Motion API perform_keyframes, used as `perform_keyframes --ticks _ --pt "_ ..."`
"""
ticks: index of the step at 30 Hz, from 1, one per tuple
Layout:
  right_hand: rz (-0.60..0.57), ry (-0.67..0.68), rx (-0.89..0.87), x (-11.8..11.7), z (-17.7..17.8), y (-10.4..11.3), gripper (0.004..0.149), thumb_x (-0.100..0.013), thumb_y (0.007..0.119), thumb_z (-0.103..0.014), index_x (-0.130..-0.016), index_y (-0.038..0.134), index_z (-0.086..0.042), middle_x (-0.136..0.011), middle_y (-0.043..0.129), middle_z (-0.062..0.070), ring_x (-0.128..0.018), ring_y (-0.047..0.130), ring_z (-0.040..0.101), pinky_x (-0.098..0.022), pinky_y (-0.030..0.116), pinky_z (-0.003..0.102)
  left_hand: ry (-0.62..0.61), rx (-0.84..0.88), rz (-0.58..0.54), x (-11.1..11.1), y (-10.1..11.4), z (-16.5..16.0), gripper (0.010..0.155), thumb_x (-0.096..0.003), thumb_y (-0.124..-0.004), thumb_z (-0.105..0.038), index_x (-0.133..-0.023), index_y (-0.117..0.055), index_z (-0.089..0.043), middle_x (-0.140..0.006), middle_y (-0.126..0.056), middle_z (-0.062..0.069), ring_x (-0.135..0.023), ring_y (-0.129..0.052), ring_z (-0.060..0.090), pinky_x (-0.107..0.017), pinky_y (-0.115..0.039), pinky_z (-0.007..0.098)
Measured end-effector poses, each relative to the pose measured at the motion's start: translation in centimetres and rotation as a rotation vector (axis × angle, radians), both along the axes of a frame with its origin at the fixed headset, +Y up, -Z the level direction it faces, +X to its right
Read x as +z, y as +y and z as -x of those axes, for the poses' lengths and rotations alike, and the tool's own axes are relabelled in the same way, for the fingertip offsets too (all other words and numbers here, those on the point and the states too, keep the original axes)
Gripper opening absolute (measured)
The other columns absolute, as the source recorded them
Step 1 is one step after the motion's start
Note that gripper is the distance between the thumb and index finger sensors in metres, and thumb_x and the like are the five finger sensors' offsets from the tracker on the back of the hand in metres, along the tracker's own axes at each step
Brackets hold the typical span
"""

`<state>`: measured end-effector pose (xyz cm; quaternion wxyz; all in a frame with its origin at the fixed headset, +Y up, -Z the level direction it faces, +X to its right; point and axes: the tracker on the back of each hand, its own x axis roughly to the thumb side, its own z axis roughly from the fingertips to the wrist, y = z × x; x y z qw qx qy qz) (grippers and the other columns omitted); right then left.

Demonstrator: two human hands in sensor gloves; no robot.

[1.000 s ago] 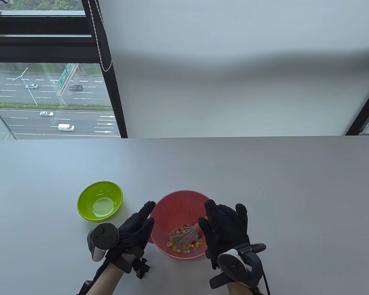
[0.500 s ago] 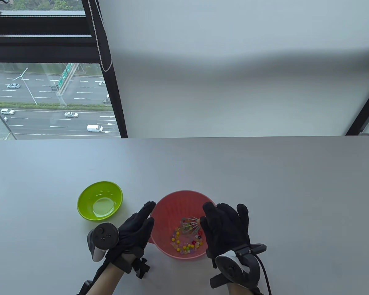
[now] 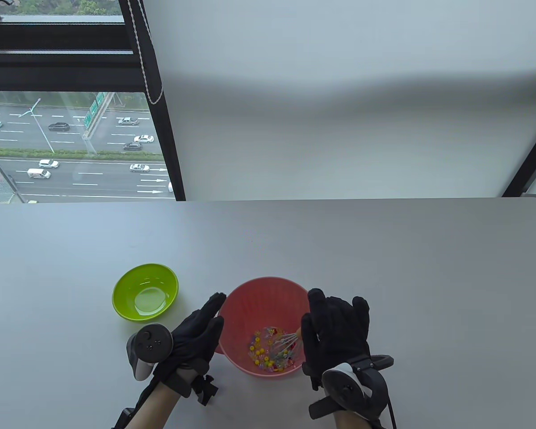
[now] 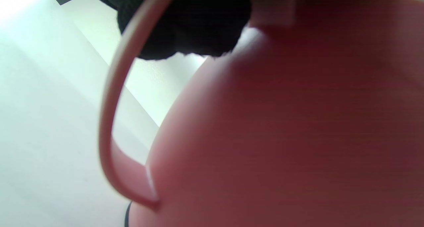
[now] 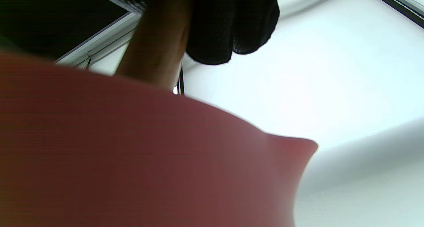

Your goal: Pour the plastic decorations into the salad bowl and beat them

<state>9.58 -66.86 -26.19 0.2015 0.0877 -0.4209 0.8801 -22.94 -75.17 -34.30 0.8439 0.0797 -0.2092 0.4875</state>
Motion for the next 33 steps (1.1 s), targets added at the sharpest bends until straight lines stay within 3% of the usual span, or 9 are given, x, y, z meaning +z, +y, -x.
perform_keyframes --ticks 4,14,33 --pt "0.024 0.013 -0.013 -0.2 0.1 -0.2 0.056 -0.061 0.061 -0.059 -0.109 0.051 -0.033 -0.067 0.09 -0.011 -0.078 0.082 0.019 -0.079 0.041 0.051 0.0 0.0 0.0 0.0 0.0 0.0 0.068 -0.0559 -0.054 -0.067 -0.111 -0.056 -0.027 -0.051 -0.092 -0.003 -0.062 -0.089 0.03 -0.076 -0.052 0.058" --pt "0.046 0.04 0.03 -0.4 1.2 -0.5 0.057 -0.058 0.069 -0.06 -0.107 0.054 -0.035 -0.076 0.093 -0.013 -0.084 0.083 0.016 -0.079 0.045 0.051 0.0 0.0 0.0 0.0 0.0 0.0 0.068 -0.0559 -0.054 -0.067 -0.111 -0.056 -0.027 -0.051 -0.092 -0.003 -0.062 -0.089 0.03 -0.076 -0.053 0.058" --pt "-0.012 -0.004 0.07 -0.1 0.9 -0.3 0.053 -0.061 0.066 -0.054 -0.109 0.048 -0.042 -0.087 0.087 -0.011 -0.093 0.073 0.02 -0.079 0.04 0.052 0.0 0.0 0.0 0.0 0.0 0.0 0.068 -0.0559 -0.054 -0.067 -0.111 -0.056 -0.027 -0.051 -0.092 -0.003 -0.062 -0.09 0.03 -0.076 -0.053 0.058"
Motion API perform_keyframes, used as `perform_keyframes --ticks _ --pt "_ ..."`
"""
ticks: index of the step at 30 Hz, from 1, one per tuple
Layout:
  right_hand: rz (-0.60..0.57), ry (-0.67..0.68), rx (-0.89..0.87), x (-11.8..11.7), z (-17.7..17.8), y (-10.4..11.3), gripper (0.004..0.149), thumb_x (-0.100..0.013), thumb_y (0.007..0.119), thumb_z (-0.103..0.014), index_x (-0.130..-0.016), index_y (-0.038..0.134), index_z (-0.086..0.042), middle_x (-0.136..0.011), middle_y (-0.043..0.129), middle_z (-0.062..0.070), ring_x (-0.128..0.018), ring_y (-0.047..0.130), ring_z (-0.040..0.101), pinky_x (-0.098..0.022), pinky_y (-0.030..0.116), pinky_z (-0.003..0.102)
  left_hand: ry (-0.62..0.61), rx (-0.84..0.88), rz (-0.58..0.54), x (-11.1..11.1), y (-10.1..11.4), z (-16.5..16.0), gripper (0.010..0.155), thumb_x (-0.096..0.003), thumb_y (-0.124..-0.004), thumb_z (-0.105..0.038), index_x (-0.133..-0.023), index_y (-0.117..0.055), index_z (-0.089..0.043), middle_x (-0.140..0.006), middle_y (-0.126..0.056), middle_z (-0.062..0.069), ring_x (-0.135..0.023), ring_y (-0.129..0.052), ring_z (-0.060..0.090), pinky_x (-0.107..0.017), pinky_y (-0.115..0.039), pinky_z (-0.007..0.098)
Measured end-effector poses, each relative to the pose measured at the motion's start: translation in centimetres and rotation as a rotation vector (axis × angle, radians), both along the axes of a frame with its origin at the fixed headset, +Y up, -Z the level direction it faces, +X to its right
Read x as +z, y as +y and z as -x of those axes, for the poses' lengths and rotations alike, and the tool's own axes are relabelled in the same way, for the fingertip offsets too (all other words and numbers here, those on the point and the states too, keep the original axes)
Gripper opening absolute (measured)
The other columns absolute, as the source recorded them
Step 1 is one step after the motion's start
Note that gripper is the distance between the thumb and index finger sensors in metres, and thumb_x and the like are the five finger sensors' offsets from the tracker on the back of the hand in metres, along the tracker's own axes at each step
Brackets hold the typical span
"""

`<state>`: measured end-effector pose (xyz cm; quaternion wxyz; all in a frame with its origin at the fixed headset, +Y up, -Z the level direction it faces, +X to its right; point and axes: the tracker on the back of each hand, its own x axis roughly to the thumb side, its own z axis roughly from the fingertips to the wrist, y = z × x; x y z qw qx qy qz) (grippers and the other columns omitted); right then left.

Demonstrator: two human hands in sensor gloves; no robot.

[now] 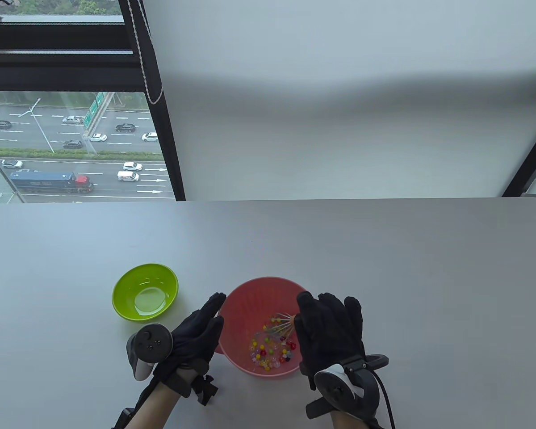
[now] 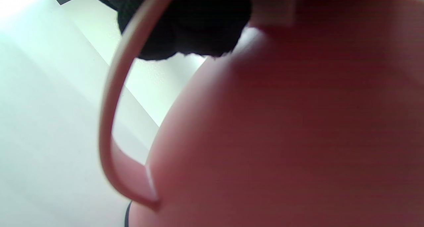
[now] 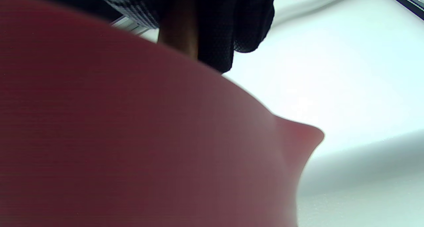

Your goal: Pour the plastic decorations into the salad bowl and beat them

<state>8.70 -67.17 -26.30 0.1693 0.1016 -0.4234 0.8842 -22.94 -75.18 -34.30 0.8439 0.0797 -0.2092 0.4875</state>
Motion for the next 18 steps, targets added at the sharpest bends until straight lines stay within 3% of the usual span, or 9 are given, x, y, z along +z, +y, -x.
perform_keyframes --ticks 9,18 --pt "-0.007 -0.007 -0.045 0.15 -0.73 0.19 0.054 -0.062 0.057 -0.054 -0.112 0.042 -0.039 -0.083 0.084 -0.011 -0.092 0.069 0.022 -0.079 0.037 0.051 0.0 0.0 0.0 0.0 0.0 0.0 0.068 -0.0559 -0.054 -0.067 -0.111 -0.056 -0.027 -0.051 -0.092 -0.003 -0.062 -0.09 0.03 -0.076 -0.053 0.058" --pt "0.054 0.023 -0.063 -0.24 -0.34 -0.23 0.055 -0.061 0.06 -0.057 -0.111 0.048 -0.035 -0.076 0.089 -0.012 -0.086 0.078 0.019 -0.079 0.039 0.051 0.0 0.0 0.0 0.0 0.0 0.0 0.068 -0.0558 -0.054 -0.067 -0.111 -0.056 -0.027 -0.051 -0.092 -0.003 -0.062 -0.09 0.03 -0.076 -0.053 0.058"
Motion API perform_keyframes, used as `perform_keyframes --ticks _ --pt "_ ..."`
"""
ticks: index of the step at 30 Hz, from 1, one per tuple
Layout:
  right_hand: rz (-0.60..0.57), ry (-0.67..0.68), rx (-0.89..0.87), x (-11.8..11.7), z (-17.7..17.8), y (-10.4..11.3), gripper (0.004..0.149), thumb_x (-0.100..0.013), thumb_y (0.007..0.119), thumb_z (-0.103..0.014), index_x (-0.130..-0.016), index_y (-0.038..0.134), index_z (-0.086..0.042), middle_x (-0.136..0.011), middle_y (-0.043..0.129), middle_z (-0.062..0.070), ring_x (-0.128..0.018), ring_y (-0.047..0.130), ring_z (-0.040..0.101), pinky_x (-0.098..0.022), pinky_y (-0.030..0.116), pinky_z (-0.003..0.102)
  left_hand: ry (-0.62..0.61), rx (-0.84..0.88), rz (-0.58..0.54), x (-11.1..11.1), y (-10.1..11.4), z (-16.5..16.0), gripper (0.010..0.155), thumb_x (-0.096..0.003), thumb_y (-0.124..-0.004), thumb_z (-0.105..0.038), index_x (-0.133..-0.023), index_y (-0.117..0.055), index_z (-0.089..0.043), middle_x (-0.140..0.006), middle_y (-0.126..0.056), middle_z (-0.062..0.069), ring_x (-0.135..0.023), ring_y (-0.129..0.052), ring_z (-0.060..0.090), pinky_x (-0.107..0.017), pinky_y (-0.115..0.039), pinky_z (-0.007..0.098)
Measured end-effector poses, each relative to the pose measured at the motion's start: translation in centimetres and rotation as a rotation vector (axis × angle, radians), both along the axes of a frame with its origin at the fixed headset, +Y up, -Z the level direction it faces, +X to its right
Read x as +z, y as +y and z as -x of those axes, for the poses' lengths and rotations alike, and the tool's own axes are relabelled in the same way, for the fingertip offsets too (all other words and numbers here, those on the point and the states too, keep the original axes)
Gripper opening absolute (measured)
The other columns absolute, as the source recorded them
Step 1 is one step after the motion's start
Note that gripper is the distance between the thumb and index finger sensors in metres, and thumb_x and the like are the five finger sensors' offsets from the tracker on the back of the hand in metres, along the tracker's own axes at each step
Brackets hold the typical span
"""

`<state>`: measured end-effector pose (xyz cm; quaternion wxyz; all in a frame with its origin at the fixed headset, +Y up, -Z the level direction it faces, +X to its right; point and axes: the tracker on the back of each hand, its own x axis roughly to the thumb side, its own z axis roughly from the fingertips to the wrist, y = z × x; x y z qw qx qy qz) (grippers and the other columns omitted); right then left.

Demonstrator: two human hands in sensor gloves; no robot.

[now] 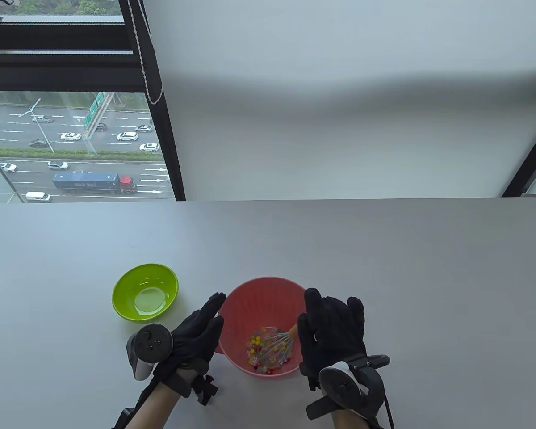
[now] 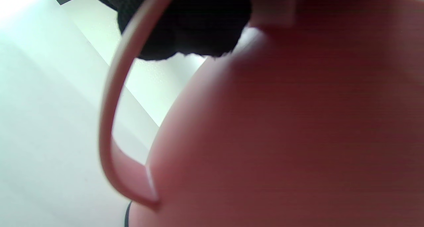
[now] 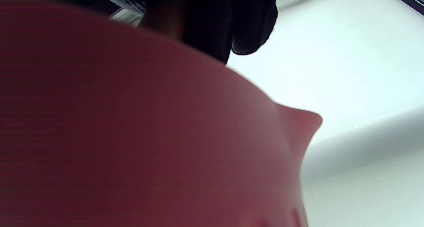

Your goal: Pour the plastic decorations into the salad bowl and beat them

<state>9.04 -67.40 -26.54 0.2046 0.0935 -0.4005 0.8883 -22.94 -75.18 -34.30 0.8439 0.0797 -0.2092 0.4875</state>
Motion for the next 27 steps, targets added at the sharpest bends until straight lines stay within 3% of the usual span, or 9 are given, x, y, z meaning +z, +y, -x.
perform_keyframes --ticks 12,27 --pt "-0.009 0.0 0.037 -0.01 0.67 -0.09 0.054 -0.059 0.071 -0.057 -0.107 0.055 -0.037 -0.083 0.091 -0.012 -0.089 0.08 0.018 -0.079 0.042 0.051 0.0 0.0 0.0 0.0 0.0 0.0 0.068 -0.0559 -0.054 -0.067 -0.111 -0.056 -0.027 -0.051 -0.092 -0.003 -0.062 -0.09 0.03 -0.076 -0.053 0.058" --pt "-0.056 -0.019 0.06 0.24 0.47 0.03 0.051 -0.061 0.067 -0.055 -0.108 0.051 -0.043 -0.088 0.086 -0.011 -0.094 0.072 0.02 -0.079 0.039 0.052 0.0 0.0 0.0 0.0 0.0 0.0 0.068 -0.0559 -0.054 -0.067 -0.111 -0.056 -0.027 -0.051 -0.092 -0.003 -0.062 -0.09 0.031 -0.076 -0.053 0.058"
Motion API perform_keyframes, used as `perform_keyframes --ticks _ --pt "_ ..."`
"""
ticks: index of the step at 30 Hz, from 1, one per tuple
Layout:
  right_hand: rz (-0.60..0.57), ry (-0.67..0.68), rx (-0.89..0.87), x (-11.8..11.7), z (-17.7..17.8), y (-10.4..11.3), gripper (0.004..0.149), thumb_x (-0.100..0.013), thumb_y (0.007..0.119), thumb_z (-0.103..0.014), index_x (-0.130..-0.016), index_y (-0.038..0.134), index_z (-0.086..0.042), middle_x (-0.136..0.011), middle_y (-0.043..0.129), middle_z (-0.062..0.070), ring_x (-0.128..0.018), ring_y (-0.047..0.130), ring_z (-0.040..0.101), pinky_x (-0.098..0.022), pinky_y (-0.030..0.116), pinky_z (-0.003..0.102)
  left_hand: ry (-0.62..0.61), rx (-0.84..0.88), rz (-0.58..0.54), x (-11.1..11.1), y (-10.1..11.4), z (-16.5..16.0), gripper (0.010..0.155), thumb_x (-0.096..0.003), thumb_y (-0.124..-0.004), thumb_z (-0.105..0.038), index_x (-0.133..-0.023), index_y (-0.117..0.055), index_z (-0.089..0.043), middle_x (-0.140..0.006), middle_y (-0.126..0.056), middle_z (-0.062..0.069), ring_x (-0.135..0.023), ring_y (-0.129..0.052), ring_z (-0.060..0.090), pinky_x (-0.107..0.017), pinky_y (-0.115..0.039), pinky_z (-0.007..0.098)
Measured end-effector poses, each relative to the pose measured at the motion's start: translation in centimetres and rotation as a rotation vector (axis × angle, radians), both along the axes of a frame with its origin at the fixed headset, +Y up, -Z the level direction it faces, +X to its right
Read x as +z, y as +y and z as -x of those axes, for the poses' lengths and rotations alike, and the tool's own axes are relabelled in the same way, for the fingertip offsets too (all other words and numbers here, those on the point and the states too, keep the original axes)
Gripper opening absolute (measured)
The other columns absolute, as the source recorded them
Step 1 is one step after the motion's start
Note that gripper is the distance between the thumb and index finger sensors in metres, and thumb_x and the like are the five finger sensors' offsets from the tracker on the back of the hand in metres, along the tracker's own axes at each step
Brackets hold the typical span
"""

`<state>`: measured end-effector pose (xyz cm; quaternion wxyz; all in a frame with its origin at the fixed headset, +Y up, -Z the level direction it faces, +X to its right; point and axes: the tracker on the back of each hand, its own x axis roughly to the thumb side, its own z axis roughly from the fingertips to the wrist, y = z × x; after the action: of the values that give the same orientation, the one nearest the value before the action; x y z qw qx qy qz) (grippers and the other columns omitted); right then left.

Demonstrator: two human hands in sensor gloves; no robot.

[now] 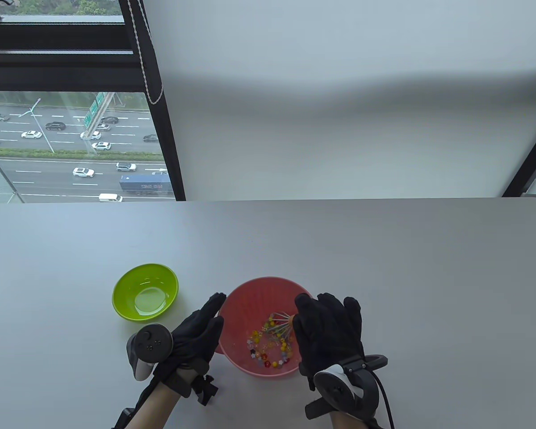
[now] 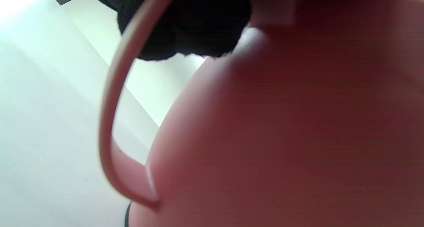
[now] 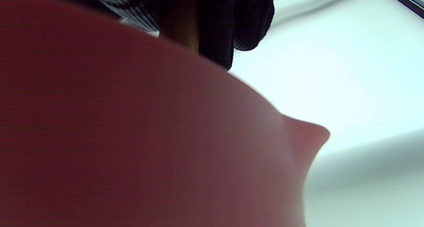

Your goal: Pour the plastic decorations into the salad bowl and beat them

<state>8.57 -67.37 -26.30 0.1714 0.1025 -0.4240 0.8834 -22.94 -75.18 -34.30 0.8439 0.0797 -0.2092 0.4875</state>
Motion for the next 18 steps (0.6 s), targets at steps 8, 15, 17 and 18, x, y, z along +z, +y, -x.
perform_keyframes --ticks 8,15,17,18 --pt "-0.02 -0.011 -0.001 0.21 -0.37 0.17 0.052 -0.062 0.061 -0.055 -0.11 0.046 -0.043 -0.087 0.083 -0.012 -0.095 0.067 0.021 -0.08 0.036 0.051 0.0 0.0 0.0 0.0 0.0 0.0 0.068 -0.0559 -0.054 -0.067 -0.111 -0.056 -0.027 -0.051 -0.092 -0.003 -0.062 -0.09 0.031 -0.076 -0.053 0.058" --pt "0.007 0.015 -0.055 0.11 -0.75 0.13 0.052 -0.062 0.058 -0.056 -0.11 0.046 -0.041 -0.081 0.085 -0.012 -0.091 0.071 0.021 -0.08 0.036 0.051 0.0 0.0 0.0 0.0 0.0 0.0 0.068 -0.0559 -0.054 -0.067 -0.111 -0.056 -0.027 -0.051 -0.092 -0.003 -0.062 -0.09 0.031 -0.076 -0.053 0.058" --pt "0.023 0.024 -0.059 0.0 -0.67 0.04 0.053 -0.062 0.058 -0.057 -0.111 0.046 -0.04 -0.08 0.086 -0.012 -0.09 0.072 0.02 -0.08 0.036 0.051 0.0 0.0 0.0 0.0 0.0 0.0 0.068 -0.0559 -0.054 -0.067 -0.111 -0.056 -0.027 -0.051 -0.092 -0.003 -0.062 -0.09 0.03 -0.076 -0.053 0.058" --pt "0.027 0.025 -0.058 -0.02 -0.61 -0.01 0.053 -0.062 0.059 -0.057 -0.111 0.047 -0.04 -0.079 0.086 -0.013 -0.089 0.073 0.02 -0.08 0.037 0.051 0.0 0.0 0.0 0.0 0.0 0.0 0.068 -0.0559 -0.054 -0.067 -0.111 -0.056 -0.027 -0.051 -0.092 -0.003 -0.062 -0.09 0.031 -0.076 -0.053 0.058"
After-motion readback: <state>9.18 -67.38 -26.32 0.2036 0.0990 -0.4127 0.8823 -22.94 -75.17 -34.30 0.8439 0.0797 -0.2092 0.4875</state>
